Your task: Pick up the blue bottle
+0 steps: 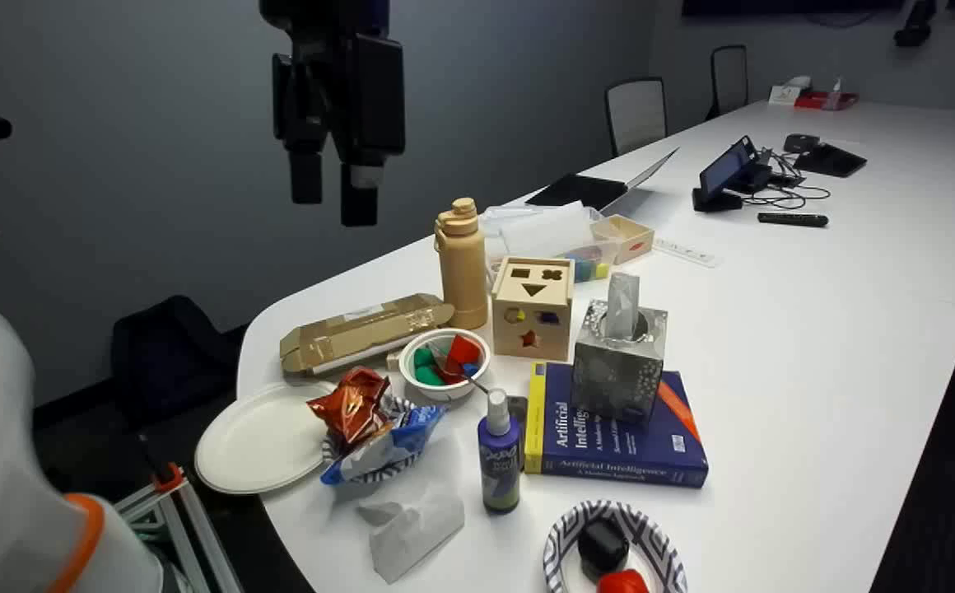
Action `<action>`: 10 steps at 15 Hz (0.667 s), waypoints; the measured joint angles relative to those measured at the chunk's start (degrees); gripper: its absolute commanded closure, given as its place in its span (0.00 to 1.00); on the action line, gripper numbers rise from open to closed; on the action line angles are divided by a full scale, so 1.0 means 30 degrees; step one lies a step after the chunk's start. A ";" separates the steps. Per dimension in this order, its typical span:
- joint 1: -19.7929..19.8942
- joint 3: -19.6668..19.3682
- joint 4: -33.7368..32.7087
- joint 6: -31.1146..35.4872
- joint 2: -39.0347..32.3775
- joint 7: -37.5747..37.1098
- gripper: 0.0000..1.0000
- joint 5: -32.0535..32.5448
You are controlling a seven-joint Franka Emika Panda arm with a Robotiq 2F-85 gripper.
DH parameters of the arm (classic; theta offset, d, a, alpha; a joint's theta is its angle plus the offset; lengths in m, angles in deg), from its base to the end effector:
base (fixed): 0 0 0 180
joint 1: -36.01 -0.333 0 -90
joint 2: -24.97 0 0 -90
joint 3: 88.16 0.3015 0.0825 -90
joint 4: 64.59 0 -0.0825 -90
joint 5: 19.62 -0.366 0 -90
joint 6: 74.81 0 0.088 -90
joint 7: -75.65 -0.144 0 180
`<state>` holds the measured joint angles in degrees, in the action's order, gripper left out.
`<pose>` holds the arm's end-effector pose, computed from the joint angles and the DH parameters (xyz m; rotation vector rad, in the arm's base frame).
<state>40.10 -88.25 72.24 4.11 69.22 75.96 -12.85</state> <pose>0.2675 -0.0383 0.5128 3.0097 -0.1141 -0.3674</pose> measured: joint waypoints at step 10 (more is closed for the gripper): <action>0.0105 0.0056 0.0867 0.2426 -0.0420 -0.3451 0.00 -0.0785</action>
<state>40.42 -88.08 74.84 11.39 67.95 65.61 -15.20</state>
